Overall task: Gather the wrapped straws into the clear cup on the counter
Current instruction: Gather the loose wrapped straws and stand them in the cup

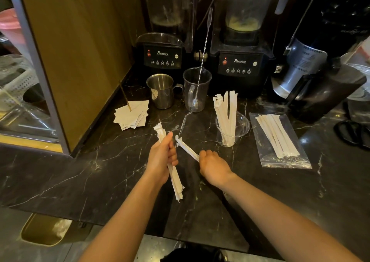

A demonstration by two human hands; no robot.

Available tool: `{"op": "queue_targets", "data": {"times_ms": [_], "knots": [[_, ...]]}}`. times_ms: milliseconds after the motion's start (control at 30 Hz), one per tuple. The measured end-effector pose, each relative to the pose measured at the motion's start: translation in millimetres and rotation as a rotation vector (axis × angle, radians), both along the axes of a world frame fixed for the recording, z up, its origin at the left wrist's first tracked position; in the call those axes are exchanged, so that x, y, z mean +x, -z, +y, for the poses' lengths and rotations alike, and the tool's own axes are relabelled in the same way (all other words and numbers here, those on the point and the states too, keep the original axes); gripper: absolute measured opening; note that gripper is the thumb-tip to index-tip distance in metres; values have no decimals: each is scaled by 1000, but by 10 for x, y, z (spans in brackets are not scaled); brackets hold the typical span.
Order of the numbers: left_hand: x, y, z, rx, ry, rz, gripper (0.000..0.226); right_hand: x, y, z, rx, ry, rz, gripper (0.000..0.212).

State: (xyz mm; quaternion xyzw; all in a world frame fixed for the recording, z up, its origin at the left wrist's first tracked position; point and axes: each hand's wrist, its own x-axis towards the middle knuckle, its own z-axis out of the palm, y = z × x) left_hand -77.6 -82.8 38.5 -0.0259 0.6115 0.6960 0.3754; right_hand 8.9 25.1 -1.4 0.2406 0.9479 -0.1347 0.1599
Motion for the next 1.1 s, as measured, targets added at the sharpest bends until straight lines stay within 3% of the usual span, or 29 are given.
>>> {"op": "queue_targets", "data": {"times_ms": [467, 567, 667, 900, 1100], "knots": [[26, 18, 21, -27, -13, 9, 36, 89, -100, 86, 21, 81, -11, 28], [19, 13, 57, -28, -10, 5, 31, 84, -214, 173, -112, 137, 13, 26], [26, -10, 116, -10, -1, -1, 24, 72, -374, 248, -285, 208, 160, 22], [51, -129, 324, 186, 121, 57, 20, 204, -746, 117, -905, 305, 527, 12], [132, -325, 456, 342, 285, 164, 28, 268, -707, 95, -930, 271, 592, 20]]}}
